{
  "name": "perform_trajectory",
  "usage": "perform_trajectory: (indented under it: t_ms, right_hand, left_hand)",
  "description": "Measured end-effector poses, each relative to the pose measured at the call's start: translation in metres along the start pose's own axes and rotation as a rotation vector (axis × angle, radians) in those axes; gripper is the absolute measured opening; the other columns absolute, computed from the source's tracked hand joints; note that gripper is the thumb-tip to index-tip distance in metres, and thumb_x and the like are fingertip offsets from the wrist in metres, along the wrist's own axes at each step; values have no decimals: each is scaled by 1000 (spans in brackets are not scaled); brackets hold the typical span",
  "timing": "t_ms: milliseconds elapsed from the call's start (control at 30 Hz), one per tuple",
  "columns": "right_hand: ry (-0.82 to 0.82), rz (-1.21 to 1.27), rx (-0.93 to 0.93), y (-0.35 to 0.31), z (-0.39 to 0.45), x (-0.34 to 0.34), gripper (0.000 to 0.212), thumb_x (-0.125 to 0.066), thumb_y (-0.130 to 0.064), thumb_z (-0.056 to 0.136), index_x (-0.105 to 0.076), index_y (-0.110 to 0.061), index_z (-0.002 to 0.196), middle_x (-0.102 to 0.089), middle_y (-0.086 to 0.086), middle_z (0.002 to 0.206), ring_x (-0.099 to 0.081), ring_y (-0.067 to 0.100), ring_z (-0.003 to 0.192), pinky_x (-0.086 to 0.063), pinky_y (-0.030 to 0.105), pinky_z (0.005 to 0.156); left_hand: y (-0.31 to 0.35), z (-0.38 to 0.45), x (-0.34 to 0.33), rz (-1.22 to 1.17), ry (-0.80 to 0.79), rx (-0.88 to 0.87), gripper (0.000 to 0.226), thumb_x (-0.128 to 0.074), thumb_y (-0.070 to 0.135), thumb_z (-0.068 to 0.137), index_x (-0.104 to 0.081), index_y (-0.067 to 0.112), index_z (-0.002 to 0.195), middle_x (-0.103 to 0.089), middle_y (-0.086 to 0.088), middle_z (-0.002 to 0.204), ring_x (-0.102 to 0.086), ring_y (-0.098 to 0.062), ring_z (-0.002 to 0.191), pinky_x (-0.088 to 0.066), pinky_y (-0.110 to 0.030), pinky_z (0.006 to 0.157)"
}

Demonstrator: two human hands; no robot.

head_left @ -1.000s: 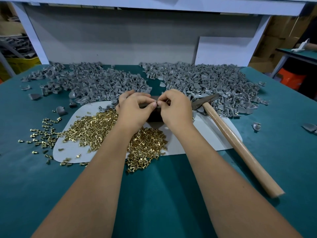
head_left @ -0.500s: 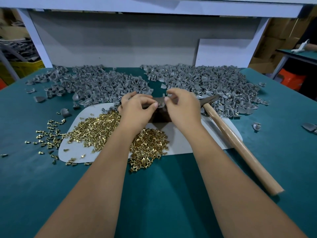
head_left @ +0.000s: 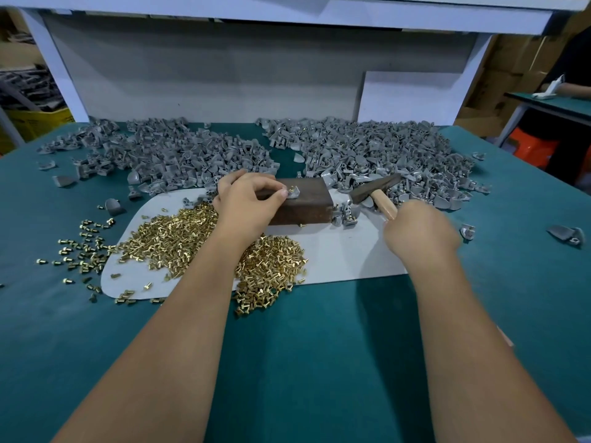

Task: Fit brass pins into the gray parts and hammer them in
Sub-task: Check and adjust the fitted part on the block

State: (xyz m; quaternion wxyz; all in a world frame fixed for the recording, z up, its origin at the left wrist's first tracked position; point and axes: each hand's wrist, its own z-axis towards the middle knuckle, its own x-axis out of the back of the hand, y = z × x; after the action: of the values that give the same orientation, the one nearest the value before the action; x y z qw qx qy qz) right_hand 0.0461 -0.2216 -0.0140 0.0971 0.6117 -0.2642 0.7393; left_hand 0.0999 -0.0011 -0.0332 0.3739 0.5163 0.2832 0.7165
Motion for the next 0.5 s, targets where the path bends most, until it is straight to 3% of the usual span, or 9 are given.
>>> perform_trajectory:
  t_ms: [100, 200, 333, 400, 500]
  right_hand:
    - [47, 44, 17, -3, -3, -1, 10, -52, -13, 91, -57, -10, 98, -48, 6, 76, -46, 28, 73, -36, 30, 61]
    - [157, 88, 63, -7, -7, 5, 12, -52, -18, 94, -51, -8, 100, -47, 5, 70, -45, 29, 68, -33, 31, 57]
    - [279, 218, 221, -21, -18, 19, 12, -48, -28, 95, -50, -17, 101, -52, 1, 74, -45, 27, 66, -26, 30, 52]
    - [274, 219, 305, -29, -26, 25, 13, -51, -27, 93, -55, -25, 106, -61, 1, 83, -49, 27, 70, -30, 30, 58]
    - [227, 218, 370, -37, -40, 27, 41, -52, -24, 92, -50, -44, 128, -68, -4, 104, -60, 27, 87, -33, 29, 62]
  left_hand:
    - [0, -2, -1, -1, 49, -23, 19, -71, 33, 89, -63, 44, 76, -46, 38, 97, -25, -13, 137, -17, -40, 113]
    - [0, -1, -3, 69, 57, -60, 13, -67, 32, 91, -62, 41, 83, -54, 22, 101, -33, -20, 133, -26, -47, 112]
    - [1, 1, -4, 137, 60, -63, 10, -64, 34, 92, -62, 41, 85, -62, 14, 111, -41, -21, 124, -30, -46, 106]
    - [2, 2, -4, 151, 54, -69, 9, -64, 35, 92, -63, 40, 84, -65, 12, 112, -50, -20, 117, -36, -48, 104]
    - [2, 2, -4, 67, 20, -66, 7, -66, 30, 92, -68, 32, 86, -67, 8, 102, -61, -18, 100, -50, -40, 94]
